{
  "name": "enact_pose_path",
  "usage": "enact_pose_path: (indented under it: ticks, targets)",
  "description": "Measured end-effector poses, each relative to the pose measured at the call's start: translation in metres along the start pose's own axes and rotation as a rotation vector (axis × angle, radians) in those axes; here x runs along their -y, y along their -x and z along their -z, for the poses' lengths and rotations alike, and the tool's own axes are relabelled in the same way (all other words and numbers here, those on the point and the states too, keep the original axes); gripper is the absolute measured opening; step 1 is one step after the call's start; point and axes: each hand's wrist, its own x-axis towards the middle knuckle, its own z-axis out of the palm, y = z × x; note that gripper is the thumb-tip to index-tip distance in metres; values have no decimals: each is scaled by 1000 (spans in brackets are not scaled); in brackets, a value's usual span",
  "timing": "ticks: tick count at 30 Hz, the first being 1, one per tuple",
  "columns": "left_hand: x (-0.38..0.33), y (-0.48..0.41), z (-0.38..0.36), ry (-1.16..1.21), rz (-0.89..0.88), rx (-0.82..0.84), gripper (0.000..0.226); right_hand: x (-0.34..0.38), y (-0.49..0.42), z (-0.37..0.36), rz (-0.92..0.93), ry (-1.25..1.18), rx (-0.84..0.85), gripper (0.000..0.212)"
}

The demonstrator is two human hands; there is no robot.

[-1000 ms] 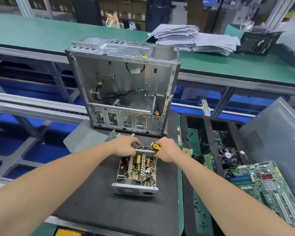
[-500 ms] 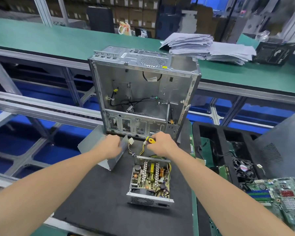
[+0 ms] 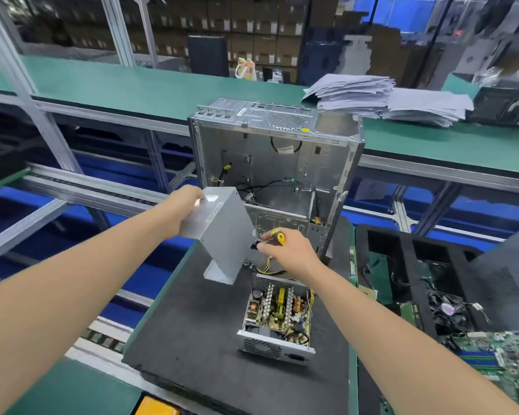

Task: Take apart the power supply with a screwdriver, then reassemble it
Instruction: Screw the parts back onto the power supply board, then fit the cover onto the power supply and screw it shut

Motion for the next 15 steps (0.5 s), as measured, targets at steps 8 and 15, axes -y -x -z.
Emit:
enact_pose_path:
  ticks: [8, 15]
  targets:
    - [40, 24, -31, 353, 182, 315, 39, -7, 19, 38, -148, -324, 31, 47]
    - [78, 34, -76, 396, 287, 377, 45, -26, 46, 69, -210, -221, 111, 52]
